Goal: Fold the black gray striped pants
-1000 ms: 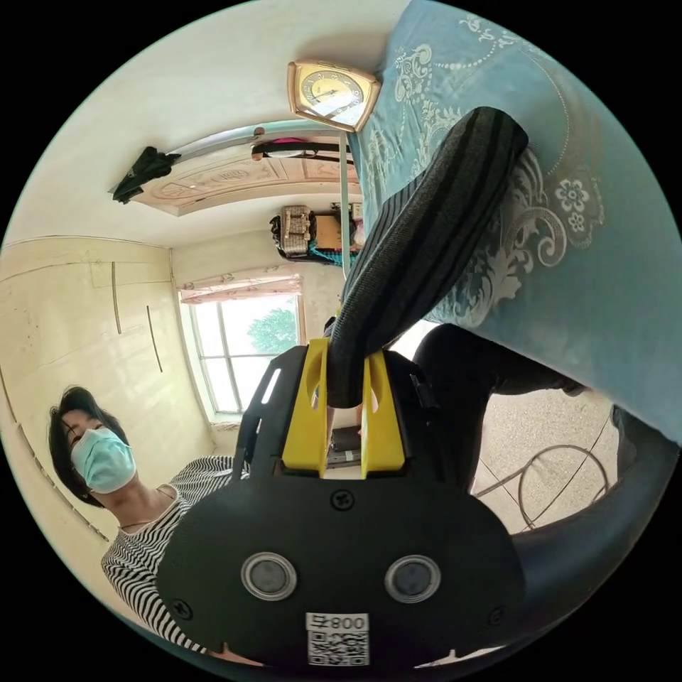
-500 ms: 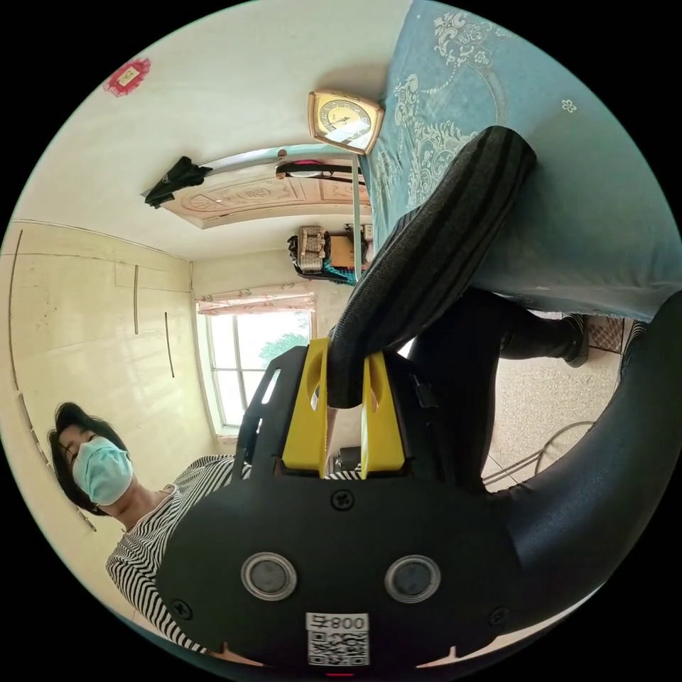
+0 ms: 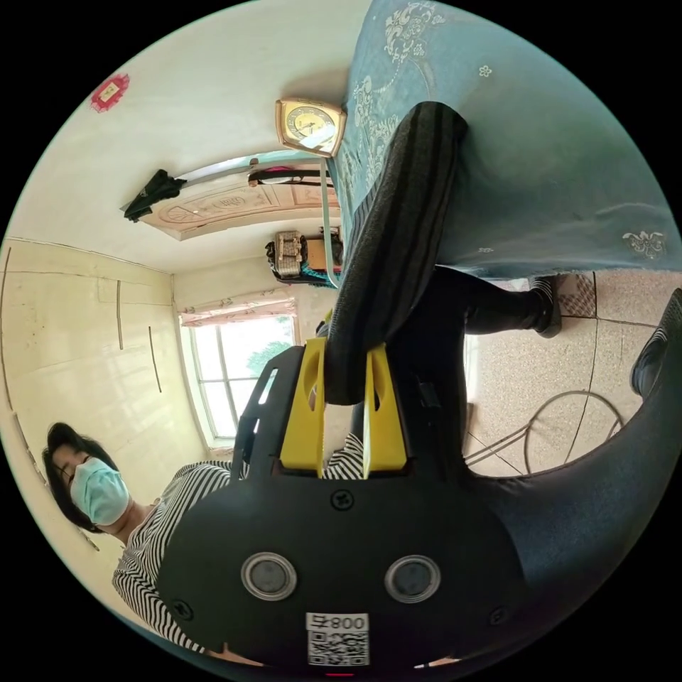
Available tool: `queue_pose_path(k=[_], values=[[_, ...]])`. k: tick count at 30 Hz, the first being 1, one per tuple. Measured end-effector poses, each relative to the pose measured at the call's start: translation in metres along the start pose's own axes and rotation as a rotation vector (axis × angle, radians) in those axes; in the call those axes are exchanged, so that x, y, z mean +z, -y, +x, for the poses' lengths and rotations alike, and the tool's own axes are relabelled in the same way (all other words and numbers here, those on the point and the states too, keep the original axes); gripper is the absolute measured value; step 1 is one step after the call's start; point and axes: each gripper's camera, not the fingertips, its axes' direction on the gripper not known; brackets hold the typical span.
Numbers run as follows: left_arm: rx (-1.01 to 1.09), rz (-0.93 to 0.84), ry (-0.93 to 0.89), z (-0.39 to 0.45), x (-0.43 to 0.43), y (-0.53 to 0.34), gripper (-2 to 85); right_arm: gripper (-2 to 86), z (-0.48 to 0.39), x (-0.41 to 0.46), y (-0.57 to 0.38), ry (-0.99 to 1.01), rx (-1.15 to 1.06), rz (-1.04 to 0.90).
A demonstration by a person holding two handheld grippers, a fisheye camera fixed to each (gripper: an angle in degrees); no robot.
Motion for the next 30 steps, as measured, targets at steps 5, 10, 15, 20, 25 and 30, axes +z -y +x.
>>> queue_pose_path(k=[5,10,15,20,25,30], values=[[-0.024,-0.015,-0.006,0.031,-0.005,0.022,12.9,10.2,0.037,-0.028,-0.013,0.047,0.029,0.04],[-0.028,-0.02,-0.015,0.071,-0.011,0.046,12.3,12.3,0.067,-0.056,-0.023,0.072,0.047,0.13],[-0.018,-0.025,-0.01,0.126,-0.016,0.078,11.9,14.1,0.084,-0.058,-0.019,0.055,0.064,0.107],[-0.015,-0.024,-0.017,0.179,-0.018,0.107,11.8,14.5,0.109,-0.059,-0.018,0.049,0.1,0.079],[-0.015,-0.026,-0.031,0.235,-0.018,0.14,11.6,14.0,0.13,-0.064,-0.018,0.049,0.108,0.069],[0.019,-0.033,-0.015,0.312,-0.015,0.182,10.1,9.1,0.158,-0.069,-0.022,0.125,0.144,0.051]])
